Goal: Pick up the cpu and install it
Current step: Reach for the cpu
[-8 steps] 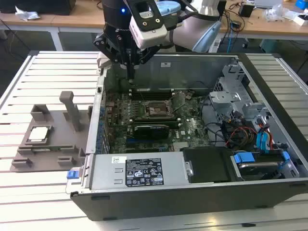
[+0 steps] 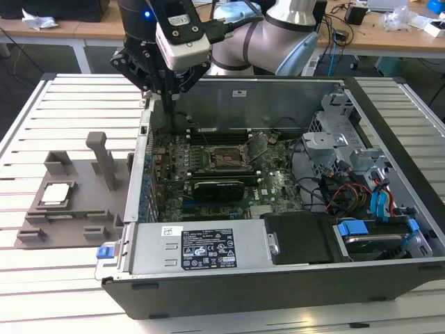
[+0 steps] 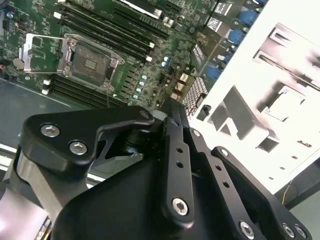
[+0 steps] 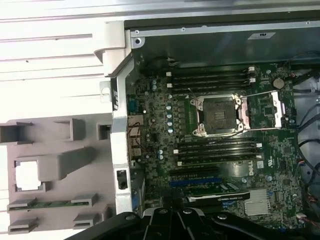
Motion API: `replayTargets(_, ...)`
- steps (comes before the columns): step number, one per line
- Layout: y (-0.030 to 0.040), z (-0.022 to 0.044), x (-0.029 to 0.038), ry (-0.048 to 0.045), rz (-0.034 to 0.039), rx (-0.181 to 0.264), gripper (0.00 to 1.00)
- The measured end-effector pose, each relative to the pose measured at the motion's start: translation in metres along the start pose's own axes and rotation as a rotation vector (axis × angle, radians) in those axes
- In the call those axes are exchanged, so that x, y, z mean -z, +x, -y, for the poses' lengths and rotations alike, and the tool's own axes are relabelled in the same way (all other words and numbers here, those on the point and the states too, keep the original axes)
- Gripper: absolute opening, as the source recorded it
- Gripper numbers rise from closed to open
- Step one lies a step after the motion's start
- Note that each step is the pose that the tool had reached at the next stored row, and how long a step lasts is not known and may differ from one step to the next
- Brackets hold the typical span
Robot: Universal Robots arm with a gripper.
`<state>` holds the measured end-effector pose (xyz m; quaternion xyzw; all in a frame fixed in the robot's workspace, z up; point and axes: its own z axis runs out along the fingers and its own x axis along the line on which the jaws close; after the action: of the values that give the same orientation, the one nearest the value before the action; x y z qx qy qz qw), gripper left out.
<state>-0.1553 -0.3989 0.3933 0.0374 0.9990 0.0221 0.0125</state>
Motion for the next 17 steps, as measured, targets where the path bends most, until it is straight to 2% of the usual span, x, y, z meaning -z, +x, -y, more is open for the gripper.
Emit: replayTargets(17,0.0404,0.003,0.0011,0.0,0.0,0.0,0.11)
